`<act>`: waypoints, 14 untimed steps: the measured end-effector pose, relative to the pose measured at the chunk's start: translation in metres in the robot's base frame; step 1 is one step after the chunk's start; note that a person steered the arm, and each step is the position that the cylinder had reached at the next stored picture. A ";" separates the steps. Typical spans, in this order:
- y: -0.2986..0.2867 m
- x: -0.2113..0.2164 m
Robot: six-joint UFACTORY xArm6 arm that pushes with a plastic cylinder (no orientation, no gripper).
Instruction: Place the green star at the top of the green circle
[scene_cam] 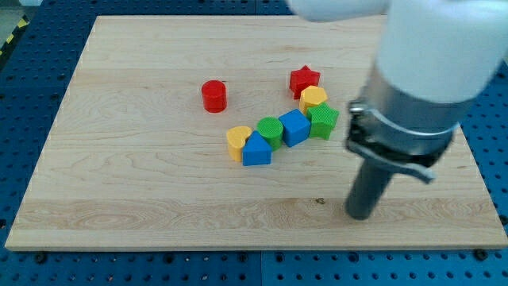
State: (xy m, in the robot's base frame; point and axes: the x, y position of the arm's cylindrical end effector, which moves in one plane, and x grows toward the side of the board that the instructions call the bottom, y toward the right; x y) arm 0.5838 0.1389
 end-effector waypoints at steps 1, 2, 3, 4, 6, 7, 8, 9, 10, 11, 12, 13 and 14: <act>0.014 -0.008; 0.032 -0.064; 0.046 -0.110; 0.041 -0.132; 0.033 -0.147; 0.036 -0.135; 0.033 -0.135; 0.031 -0.135; 0.031 -0.135; 0.021 -0.135; 0.014 -0.135; 0.004 -0.135; -0.004 -0.135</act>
State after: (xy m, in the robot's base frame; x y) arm 0.4484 0.1352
